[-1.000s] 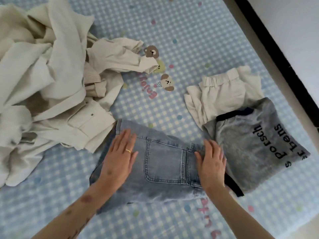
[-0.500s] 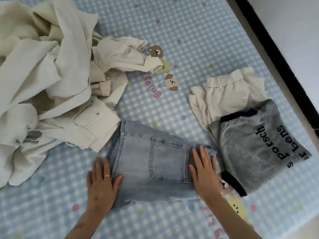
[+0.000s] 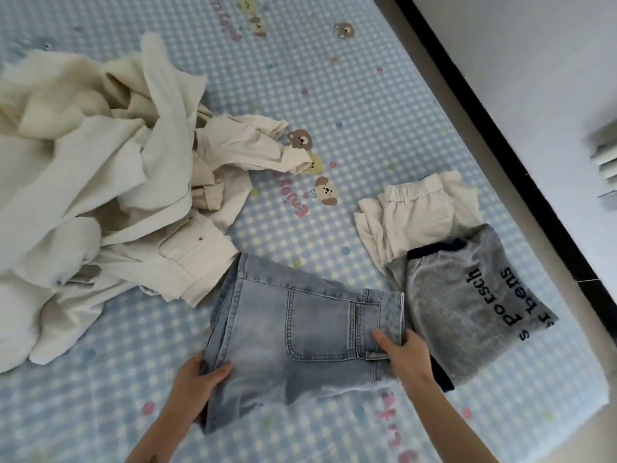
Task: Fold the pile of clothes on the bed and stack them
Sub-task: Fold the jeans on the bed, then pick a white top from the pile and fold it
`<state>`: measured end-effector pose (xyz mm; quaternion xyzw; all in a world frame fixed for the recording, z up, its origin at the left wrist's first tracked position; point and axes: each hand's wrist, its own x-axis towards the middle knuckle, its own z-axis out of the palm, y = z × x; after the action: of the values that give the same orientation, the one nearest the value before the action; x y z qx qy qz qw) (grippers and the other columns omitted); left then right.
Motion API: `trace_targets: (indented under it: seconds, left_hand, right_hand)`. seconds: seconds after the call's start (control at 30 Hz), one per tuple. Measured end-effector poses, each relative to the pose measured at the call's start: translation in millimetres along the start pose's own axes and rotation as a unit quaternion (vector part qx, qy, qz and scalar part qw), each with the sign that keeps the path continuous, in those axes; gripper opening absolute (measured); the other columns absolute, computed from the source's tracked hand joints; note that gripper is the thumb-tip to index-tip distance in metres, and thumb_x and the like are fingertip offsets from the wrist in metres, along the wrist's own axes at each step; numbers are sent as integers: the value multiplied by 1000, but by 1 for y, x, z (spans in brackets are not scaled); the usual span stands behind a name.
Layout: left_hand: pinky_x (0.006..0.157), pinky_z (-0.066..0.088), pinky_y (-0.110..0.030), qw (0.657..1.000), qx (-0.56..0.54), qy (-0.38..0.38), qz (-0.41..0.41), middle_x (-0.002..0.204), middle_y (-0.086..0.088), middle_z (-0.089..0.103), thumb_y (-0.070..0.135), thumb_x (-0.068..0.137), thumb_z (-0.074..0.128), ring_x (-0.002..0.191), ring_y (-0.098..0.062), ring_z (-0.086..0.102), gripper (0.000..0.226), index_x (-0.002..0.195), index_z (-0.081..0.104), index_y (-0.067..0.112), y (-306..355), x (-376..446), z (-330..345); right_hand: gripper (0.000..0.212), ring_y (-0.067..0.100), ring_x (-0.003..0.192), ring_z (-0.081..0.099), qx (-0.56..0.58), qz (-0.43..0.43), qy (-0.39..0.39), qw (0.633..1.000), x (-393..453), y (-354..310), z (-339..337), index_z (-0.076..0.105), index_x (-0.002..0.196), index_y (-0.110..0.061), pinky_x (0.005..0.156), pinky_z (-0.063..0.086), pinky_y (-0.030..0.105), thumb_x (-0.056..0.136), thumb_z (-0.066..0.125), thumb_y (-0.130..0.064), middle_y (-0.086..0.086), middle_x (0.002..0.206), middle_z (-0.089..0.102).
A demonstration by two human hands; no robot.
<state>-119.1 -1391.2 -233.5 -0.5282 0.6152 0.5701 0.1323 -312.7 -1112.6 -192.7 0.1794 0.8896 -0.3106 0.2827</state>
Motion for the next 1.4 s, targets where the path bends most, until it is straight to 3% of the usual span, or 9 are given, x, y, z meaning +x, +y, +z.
trace_targets:
  seconds: [0.17,0.3,0.6,0.77,0.83,0.97,1.07,1.2,1.4]
  left_hand:
    - [57,54,-21,992,-104,22,60,76,2,74,3,81,70,68,-12,70,16,94,64,10,55,-53,23]
    - [75,55,-44,981,-154,81,90,88,-5,70,11,84,69,81,-26,66,18,99,60,15,138,-58,61]
    - [61,48,-37,970,-115,129,171,81,-14,63,15,88,63,76,-32,61,15,88,55,2,310,65,195]
    - [50,35,-16,972,-80,179,129,71,-2,54,19,89,62,69,-24,54,20,82,47,8,332,136,229]
    - [66,45,-25,973,-29,202,106,94,-12,60,20,89,63,86,-29,57,22,98,50,5,330,148,237]
    - [81,42,-30,906,47,359,219,104,-11,57,15,85,66,88,-18,49,23,105,55,11,311,129,276]
    - [70,42,-28,963,16,177,201,83,4,64,23,86,66,76,-16,58,12,86,54,24,307,105,323]
    - [92,37,-26,983,93,88,130,118,0,57,30,84,67,112,-20,52,43,119,50,14,312,110,354]
    - [67,42,-20,985,-116,0,127,79,2,57,-2,78,67,75,-14,53,30,96,58,19,310,74,347]
  right_hand:
    - [18,7,65,63,-12,-197,25,980,2,-81,-68,56,76,-26,52,43,25,82,71,-35,-10,70,66]
    - [15,1,70,62,-10,-267,33,963,56,-157,-136,57,83,-28,55,44,21,83,69,-36,-16,77,65]
    - [29,30,88,64,16,-271,7,962,288,-274,-206,62,106,2,80,53,39,85,69,-17,21,104,68]
    - [33,31,91,65,-19,-271,-29,962,383,-303,-179,64,108,1,84,53,40,85,69,-22,21,108,68]
    - [43,35,102,62,-87,-263,-25,960,404,-304,-167,59,116,1,91,50,44,86,67,-29,22,116,63]
    - [42,30,106,53,-132,-414,124,892,389,-273,-159,52,117,-9,90,45,44,87,64,-36,12,117,54]
    - [22,13,81,61,-182,-491,-34,851,355,-232,-152,56,88,-27,72,48,32,83,63,-47,-9,86,63]
    - [49,21,110,55,-433,-492,-144,741,343,-199,-139,52,115,-21,93,41,35,84,55,-58,-1,116,60]
    - [92,23,128,44,-454,-436,-209,748,323,-201,-164,24,146,-15,101,39,34,77,66,-57,5,145,42]
